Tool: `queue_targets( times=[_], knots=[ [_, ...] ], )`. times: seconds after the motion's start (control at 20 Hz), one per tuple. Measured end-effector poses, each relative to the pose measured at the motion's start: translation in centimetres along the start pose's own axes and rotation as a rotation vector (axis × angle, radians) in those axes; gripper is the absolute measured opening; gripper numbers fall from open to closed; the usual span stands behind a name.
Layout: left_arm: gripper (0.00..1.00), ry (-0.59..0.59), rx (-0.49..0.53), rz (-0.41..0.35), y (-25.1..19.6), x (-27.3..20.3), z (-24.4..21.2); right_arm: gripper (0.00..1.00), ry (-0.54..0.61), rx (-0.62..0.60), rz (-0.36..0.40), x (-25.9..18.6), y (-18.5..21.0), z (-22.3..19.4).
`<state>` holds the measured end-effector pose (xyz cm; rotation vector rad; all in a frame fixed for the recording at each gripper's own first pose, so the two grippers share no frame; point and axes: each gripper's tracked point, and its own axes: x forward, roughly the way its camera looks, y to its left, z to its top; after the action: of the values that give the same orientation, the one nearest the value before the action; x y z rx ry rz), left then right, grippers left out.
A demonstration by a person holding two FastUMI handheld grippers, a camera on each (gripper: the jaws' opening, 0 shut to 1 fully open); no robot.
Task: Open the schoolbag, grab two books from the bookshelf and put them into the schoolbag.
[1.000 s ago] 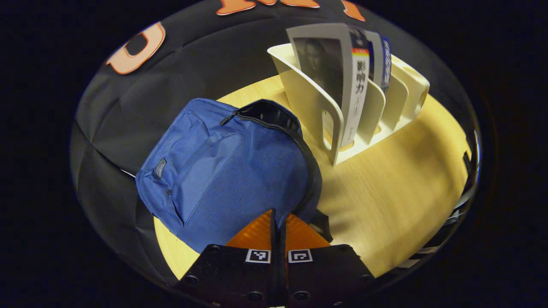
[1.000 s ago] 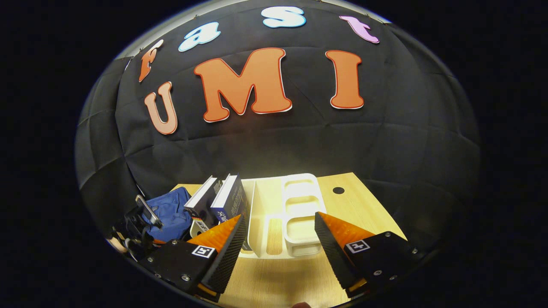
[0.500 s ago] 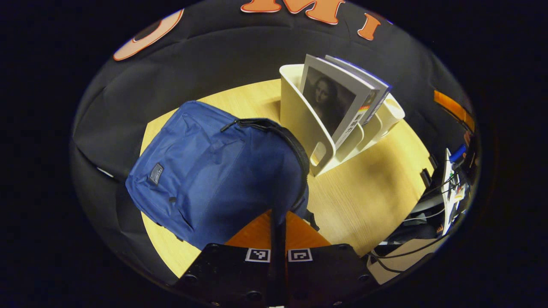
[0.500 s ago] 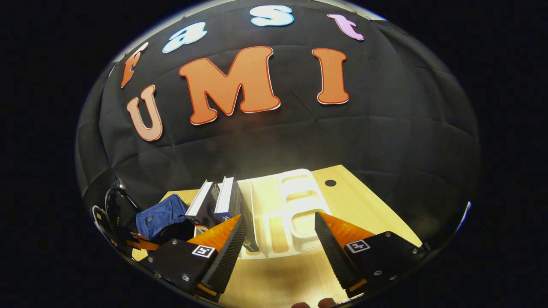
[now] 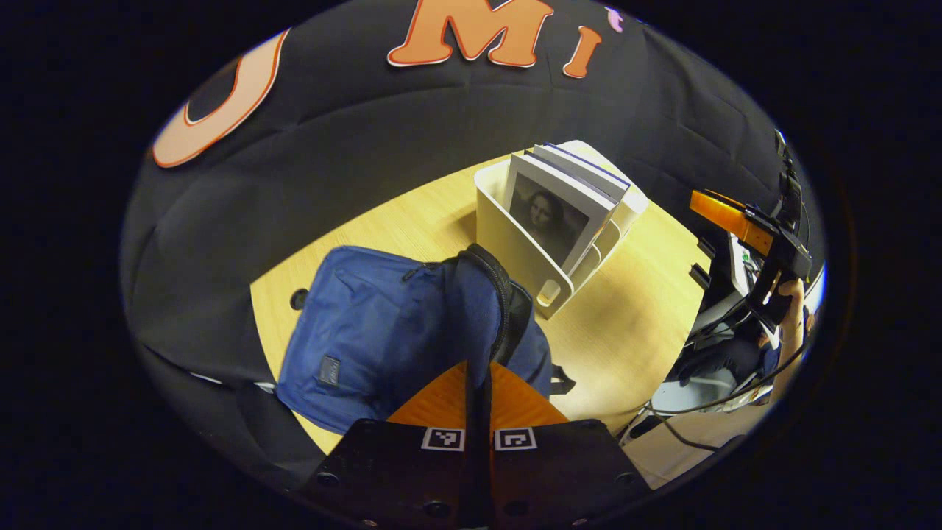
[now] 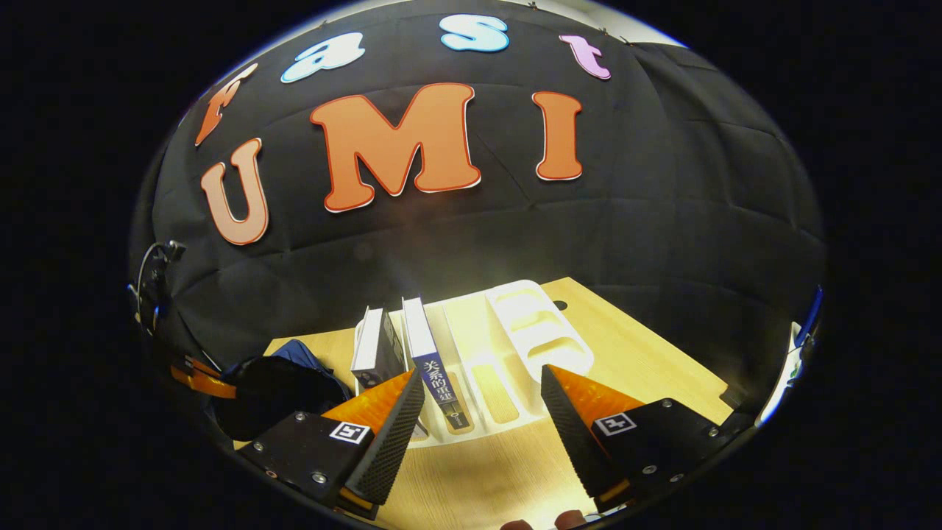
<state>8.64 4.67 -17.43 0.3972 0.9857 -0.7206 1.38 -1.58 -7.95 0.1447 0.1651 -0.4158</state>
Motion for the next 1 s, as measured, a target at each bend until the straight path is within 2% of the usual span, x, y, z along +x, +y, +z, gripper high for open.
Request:
queue_targets(
  times=[0.25,0.45,0.55,0.75,1.0],
  knots=[
    [0.01,-0.044,0.046,0.029,4.4,-1.6,0.9,0.94,-0.02,-0.005,-0.018,-1.5,2.2,1.3],
    [0.01,-0.068,0.039,0.071,7.2,-1.7,1.0,0.95,-0.036,-0.045,-0.026,-2.4,2.8,3.0],
    [0.01,-0.09,0.011,0.055,7.3,-1.7,1.3,0.95,-0.028,-0.071,-0.036,-2.4,3.1,3.8],
    [0.01,-0.12,0.001,0.028,7.5,-1.2,1.8,0.95,0.009,-0.126,0.039,-1.3,7.1,5.6],
    [0.01,-0.136,-0.019,0.006,7.8,-0.5,1.7,0.95,0.139,-0.257,0.139,3.8,13.8,4.7]
  ],
)
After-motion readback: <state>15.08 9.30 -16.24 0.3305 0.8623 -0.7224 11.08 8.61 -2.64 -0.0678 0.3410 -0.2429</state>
